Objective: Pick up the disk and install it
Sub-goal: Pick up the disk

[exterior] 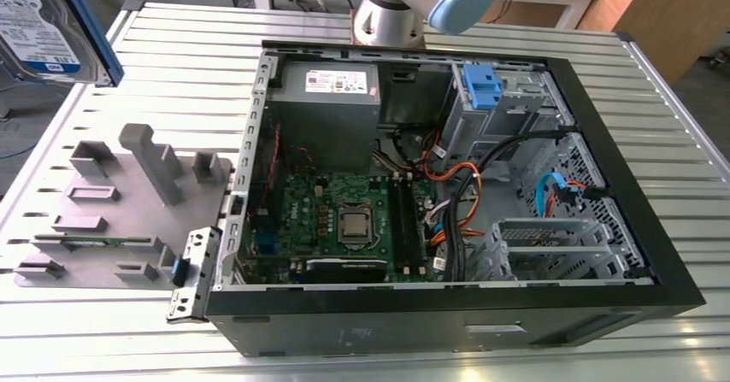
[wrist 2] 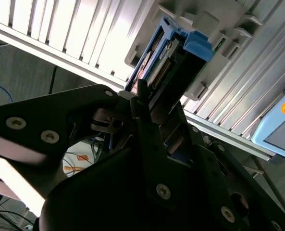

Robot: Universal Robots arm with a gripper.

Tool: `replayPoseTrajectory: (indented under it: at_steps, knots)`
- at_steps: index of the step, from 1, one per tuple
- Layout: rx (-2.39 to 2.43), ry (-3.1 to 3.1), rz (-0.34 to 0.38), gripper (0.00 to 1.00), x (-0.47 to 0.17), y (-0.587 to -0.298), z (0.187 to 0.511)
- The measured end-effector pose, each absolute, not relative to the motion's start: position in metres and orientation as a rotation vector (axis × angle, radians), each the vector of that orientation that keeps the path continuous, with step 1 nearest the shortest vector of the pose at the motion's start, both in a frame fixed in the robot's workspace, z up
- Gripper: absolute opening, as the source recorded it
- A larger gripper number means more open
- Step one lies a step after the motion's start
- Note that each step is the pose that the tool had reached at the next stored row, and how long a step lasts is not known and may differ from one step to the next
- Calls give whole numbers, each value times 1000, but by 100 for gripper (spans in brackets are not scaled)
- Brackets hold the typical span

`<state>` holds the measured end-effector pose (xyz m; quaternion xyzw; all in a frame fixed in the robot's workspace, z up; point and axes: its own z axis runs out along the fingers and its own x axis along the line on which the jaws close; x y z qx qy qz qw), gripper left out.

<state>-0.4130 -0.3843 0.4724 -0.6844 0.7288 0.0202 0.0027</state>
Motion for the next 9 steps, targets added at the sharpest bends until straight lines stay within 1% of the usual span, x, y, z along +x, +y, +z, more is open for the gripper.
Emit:
replayPoseTrajectory:
  at_steps: [9]
  knots:
    - [-2147, 2286, 63, 35, -413, -384, 494]
